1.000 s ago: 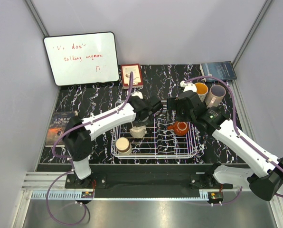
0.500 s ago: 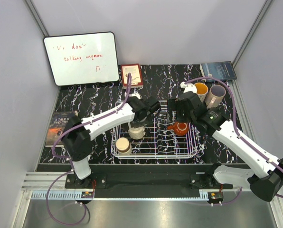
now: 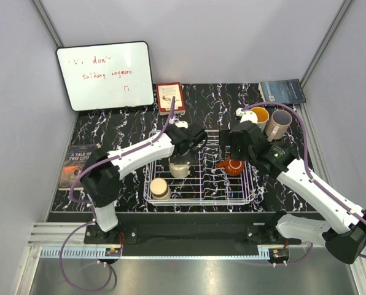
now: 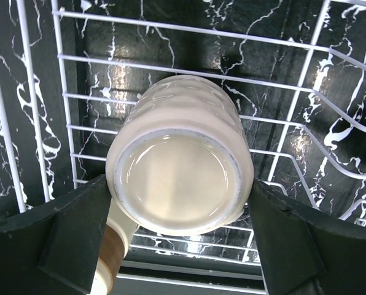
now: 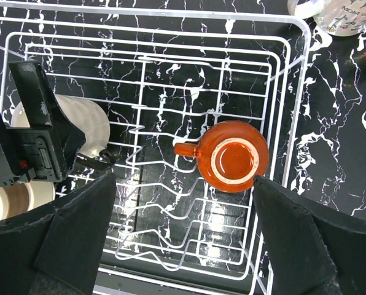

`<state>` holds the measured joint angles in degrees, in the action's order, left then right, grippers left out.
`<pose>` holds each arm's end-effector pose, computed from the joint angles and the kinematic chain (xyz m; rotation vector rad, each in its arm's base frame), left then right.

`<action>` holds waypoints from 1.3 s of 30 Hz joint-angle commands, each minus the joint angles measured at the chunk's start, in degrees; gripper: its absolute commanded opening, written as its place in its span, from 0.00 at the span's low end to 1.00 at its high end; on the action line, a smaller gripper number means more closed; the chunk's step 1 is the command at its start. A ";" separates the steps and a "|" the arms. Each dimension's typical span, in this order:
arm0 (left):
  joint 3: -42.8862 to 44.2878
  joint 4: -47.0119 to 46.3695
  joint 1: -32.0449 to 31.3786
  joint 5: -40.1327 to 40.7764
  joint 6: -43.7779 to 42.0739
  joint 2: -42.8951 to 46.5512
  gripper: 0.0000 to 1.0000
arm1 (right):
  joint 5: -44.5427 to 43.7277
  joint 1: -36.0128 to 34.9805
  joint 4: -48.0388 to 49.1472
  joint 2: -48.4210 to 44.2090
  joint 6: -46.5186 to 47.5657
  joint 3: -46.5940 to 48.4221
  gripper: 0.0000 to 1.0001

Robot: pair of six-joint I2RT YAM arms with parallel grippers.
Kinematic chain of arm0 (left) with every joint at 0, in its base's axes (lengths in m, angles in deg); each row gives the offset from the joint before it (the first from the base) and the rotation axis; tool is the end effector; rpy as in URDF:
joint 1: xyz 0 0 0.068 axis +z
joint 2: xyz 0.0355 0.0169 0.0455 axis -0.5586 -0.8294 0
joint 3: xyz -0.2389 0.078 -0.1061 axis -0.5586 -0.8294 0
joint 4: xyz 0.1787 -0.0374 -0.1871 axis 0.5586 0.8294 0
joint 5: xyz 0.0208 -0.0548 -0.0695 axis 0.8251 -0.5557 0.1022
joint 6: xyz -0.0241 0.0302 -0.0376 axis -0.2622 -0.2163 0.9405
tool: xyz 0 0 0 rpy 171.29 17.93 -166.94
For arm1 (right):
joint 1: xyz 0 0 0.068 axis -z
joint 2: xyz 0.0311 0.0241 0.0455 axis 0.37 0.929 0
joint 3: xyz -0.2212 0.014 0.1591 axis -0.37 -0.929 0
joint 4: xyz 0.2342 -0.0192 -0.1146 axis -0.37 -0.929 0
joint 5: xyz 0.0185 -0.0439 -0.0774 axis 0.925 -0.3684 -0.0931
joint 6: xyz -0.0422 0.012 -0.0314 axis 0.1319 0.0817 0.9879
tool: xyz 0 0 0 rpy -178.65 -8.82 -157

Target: Unload the cups from the dish rack

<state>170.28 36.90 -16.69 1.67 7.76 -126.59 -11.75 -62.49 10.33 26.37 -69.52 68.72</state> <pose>0.2342 -0.2657 0.2476 -0.1625 2.7175 0.0588 0.1774 0.1376 0.3433 -0.1467 2.2717 0.2233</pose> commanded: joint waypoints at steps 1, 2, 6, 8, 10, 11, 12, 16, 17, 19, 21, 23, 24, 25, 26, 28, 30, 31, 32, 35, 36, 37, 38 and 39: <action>-3.36 -3.74 0.38 -4.95 -5.16 -3.10 0.83 | -1.56 -0.45 0.54 -0.67 -0.01 -0.48 1.00; -3.97 -4.87 0.64 -5.39 -5.52 -3.10 0.83 | -1.56 -0.45 0.72 -0.58 -0.10 -0.48 1.00; -7.05 -7.60 1.26 -8.38 -6.75 -3.89 0.86 | -1.47 -0.45 1.07 -0.14 -0.19 -0.48 1.00; -7.75 -8.83 1.26 -9.35 -6.66 -3.98 0.87 | -1.47 -0.36 1.16 0.13 -0.27 -0.22 1.00; -8.72 -9.62 1.26 -10.14 -6.92 -3.72 0.87 | -1.39 -0.45 1.16 0.48 -0.01 -0.04 1.00; -9.42 -10.59 1.26 -10.31 -7.19 -3.55 0.86 | -1.39 -0.45 1.16 0.57 -0.01 0.05 1.00; -9.69 -11.03 1.26 -10.66 -7.45 -3.46 0.82 | -1.30 -0.45 1.16 0.65 0.16 0.13 1.00; -10.22 -12.26 1.26 -11.28 -9.21 -2.76 0.32 | -1.38 -0.45 1.25 1.35 0.43 0.92 1.00; -10.31 -12.18 1.26 -11.28 -9.56 -2.58 0.09 | -1.39 -0.45 1.16 1.53 0.60 1.19 1.00; -10.39 -12.18 1.26 -11.11 -10.44 -1.88 0.00 | -1.56 -0.45 1.34 1.97 0.87 1.72 1.00; -10.66 -12.53 1.26 -11.11 -11.40 -0.39 0.00 | -1.39 -0.45 1.51 2.24 1.13 2.33 1.00; -11.10 -13.49 1.26 -11.46 -13.25 1.89 0.00 | -1.47 -0.45 1.51 2.50 1.22 2.68 1.00; -11.18 -13.84 1.26 -11.89 -13.95 2.69 0.00 | -1.47 -0.36 1.51 2.59 1.31 3.03 1.00; -11.18 -13.93 1.17 -12.07 -15.26 3.74 0.00 | -1.56 -0.45 1.60 2.67 1.39 3.21 1.00; -11.45 -14.81 1.26 -12.25 -15.88 4.79 0.00 | -1.47 -0.36 1.69 2.76 1.57 3.39 1.00; -11.62 -15.69 1.26 -13.21 -17.72 7.87 0.00 | -1.74 -0.45 1.95 3.03 1.75 3.83 1.00; -11.54 -16.39 1.26 -14.00 -18.70 10.76 0.00 | -1.74 -0.36 2.13 3.03 1.75 4.53 1.00; -11.54 -16.48 1.26 -13.83 -19.23 11.57 0.00 | -1.91 -0.45 2.21 3.20 1.75 4.70 1.00; -11.28 -16.57 1.35 -13.92 -19.40 12.36 0.00 | -2.00 -0.45 2.30 3.20 1.75 4.88 1.00; -10.31 -16.66 1.52 -14.97 -20.28 14.38 0.00 | -2.44 -0.45 2.66 3.12 1.57 5.58 1.00; -10.13 -16.75 1.70 -15.76 -20.46 15.17 0.00 | -2.70 -0.36 2.66 3.03 1.57 5.67 1.00; -9.70 -17.01 1.70 -16.11 -20.55 15.44 0.00 | -2.70 -0.45 2.74 3.03 1.48 5.85 1.00; -9.60 -17.10 1.79 -16.47 -20.55 15.79 0.00 | -2.79 -0.45 2.74 3.03 1.31 6.11 1.00; -9.52 -17.45 1.96 -17.34 -20.46 16.14 0.00 | -2.88 -0.27 2.83 3.03 1.05 6.20 1.00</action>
<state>158.80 23.20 -15.34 -11.40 -11.32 -115.29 -12.54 -62.49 11.06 29.47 -68.60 71.93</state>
